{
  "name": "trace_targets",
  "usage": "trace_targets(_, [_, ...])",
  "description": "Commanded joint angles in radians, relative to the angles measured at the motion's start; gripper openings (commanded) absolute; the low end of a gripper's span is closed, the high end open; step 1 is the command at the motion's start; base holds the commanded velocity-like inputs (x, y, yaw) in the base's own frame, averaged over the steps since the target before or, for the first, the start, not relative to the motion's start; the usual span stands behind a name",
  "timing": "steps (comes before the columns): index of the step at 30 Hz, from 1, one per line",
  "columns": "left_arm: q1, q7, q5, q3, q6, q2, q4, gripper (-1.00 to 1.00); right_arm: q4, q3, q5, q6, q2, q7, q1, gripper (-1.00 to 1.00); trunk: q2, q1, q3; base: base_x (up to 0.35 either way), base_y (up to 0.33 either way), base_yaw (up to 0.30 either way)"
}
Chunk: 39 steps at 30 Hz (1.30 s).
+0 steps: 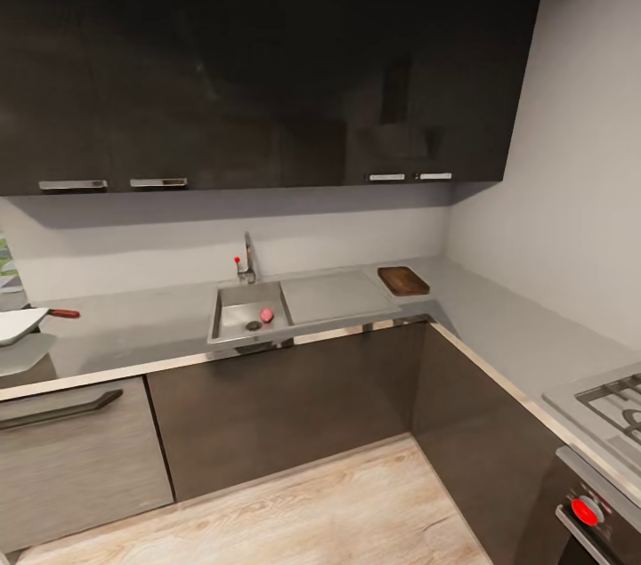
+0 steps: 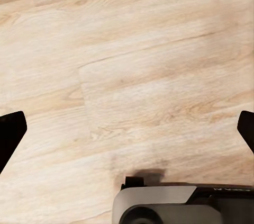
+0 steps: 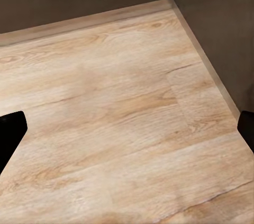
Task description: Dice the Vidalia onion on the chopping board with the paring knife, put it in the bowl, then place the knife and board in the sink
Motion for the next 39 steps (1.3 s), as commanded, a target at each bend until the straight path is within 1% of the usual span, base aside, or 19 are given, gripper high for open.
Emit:
trace_targets(1, [0.0,0.0,0.003,0.0,-0.003,0.0,0.001,1.0,0.001,0.001,0.001,-0.003,0.0,-0.004,0.0,1.0,-0.001,0.0,0.0,0.0,0.0,0.0])
trace_targets(8, [0.0,0.0,0.004,-0.001,-0.001,-0.002,0.01,1.0,0.002,0.0,-0.001,-0.003,0.001,0.0,0.0,1.0,-0.001,0.0,0.0,0.0,0.0,0.0])
trace_targets(13, [0.0,0.0,0.004,-0.002,0.003,0.004,0.074,1.0,-0.016,-0.002,0.001,-0.001,0.004,-0.003,0.0,1.0,-0.001,0.0,0.0,0.0,0.0,0.0])
trace_targets(16, [0.0,0.0,0.003,-0.001,0.001,0.013,0.124,1.0,-0.051,-0.003,0.002,0.001,0.005,-0.009,0.0,1.0,-0.001,0.0,0.0,0.0,0.0,0.0])
trace_targets(18, [0.0,0.0,0.003,-0.001,0.0,0.021,0.156,1.0,-0.116,-0.003,0.002,0.007,0.006,-0.025,0.0,1.0,-0.001,0.0,0.0,0.0,0.0,0.0])
trace_targets(21, [0.001,-0.001,0.003,-0.001,-0.001,0.025,0.17,1.0,-0.19,-0.002,0.002,0.025,0.006,-0.043,0.0,1.0,-0.001,0.0,0.0,0.0,0.0,0.0])
trace_targets(23, [0.0,-0.001,0.003,-0.001,-0.002,0.027,0.174,1.0,-0.25,-0.002,0.002,0.056,0.006,-0.054,0.0,1.0,-0.001,0.0,0.0,0.0,0.0,0.0])
trace_targets(24, [0.0,-0.001,0.003,-0.001,-0.002,0.027,0.176,1.0,-0.296,-0.002,0.002,0.086,0.006,-0.059,0.0,1.0,-0.001,0.0,0.0,0.0,0.0,0.0])
trace_targets(25, [0.0,-0.001,0.003,-0.001,-0.002,0.027,0.176,1.0,-0.32,-0.002,0.002,0.104,0.006,-0.06,0.0,1.0,-0.001,0.0,0.0,0.0,0.0,0.0])
trace_targets(26, [0.0,-0.001,0.003,0.0,-0.002,0.027,0.176,1.0,-0.372,-0.002,0.002,0.143,0.006,-0.063,0.0,1.0,-0.001,0.0,0.0,0.0,0.0,0.0])
trace_targets(27, [0.0,-0.001,0.003,0.0,-0.002,0.027,0.176,1.0,-0.399,-0.002,0.002,0.164,0.006,-0.063,0.0,1.0,-0.001,0.0,0.0,0.0,0.0,0.0])
trace_targets(28, [0.0,-0.001,0.004,0.0,-0.002,0.027,0.176,1.0,-0.453,-0.002,0.002,0.209,0.006,-0.065,0.0,1.0,-0.001,0.0,0.0,0.0,0.0,0.0])
trace_targets(29, [0.0,-0.001,0.004,0.0,-0.003,0.027,0.174,1.0,-0.536,-0.002,0.002,0.276,0.006,-0.067,0.0,1.0,-0.001,0.0,0.0,0.0,0.0,0.0])
trace_targets(30, [0.0,-0.001,0.004,0.0,-0.004,0.028,0.172,1.0,-0.641,-0.003,0.002,0.36,0.006,-0.07,0.0,1.0,-0.001,0.0,0.0,0.0,0.0,0.0])
trace_targets(31, [0.0,-0.001,0.004,0.0,-0.004,0.028,0.172,1.0,-0.666,-0.003,0.002,0.38,0.006,-0.073,0.0,1.0,-0.001,0.0,0.0,0.0,0.0,0.0])
trace_targets(33, [0.0,-0.001,0.004,0.0,-0.016,0.028,0.17,1.0,-0.755,-0.002,0.002,0.449,0.006,-0.092,0.0,1.0,-0.001,0.0,0.0,0.0,0.0,0.0])
trace_targets(34, [0.0,-0.001,0.004,-0.001,-0.044,0.028,0.17,1.0,-0.808,-0.002,0.002,0.494,0.006,-0.113,-0.005,1.0,-0.001,0.0,0.0,0.0,0.0,0.0])
trace_targets(35, [0.0,-0.001,0.004,-0.001,-0.071,0.028,0.17,1.0,-0.834,-0.002,0.001,0.52,0.007,-0.127,-0.015,1.0,-0.001,0.0,0.0,0.0,0.0,0.0])
trace_targets(39, [0.001,0.0,0.004,-0.004,-0.172,0.028,0.171,1.0,-0.874,-0.002,0.0,0.623,0.008,-0.153,-0.092,1.0,-0.001,0.0,0.0,0.0,0.0,0.0])
